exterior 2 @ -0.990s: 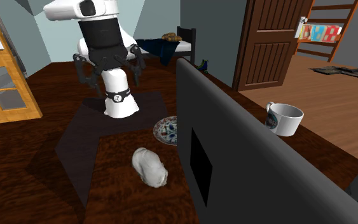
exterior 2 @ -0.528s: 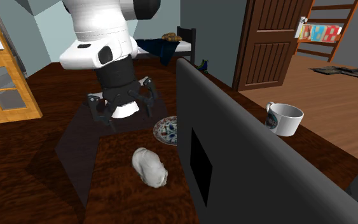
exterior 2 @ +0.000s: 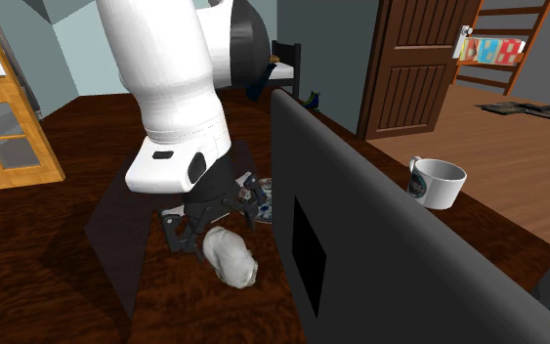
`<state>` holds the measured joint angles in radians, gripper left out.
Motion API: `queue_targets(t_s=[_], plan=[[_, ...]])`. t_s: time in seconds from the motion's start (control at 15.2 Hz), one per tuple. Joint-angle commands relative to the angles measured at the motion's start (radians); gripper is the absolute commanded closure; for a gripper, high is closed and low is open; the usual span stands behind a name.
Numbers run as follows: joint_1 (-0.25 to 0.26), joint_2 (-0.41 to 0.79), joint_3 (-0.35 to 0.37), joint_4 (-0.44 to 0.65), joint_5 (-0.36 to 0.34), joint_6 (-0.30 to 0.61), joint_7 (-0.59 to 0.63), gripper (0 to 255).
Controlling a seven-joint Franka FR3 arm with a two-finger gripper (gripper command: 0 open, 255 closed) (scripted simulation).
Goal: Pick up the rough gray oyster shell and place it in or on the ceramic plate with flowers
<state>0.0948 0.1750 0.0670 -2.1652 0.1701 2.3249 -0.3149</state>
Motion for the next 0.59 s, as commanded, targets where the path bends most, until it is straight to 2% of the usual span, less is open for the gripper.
queue_targets(t_s=[0.0,0.26,0.53], plan=[[0.004,0.032,0.003,0.000,0.003,0.034,-0.001,0],[0.007,0.069,0.006,-0.011,0.007,0.082,-0.003,0],[0.008,0.074,0.007,-0.012,0.008,0.089,-0.004,0]])
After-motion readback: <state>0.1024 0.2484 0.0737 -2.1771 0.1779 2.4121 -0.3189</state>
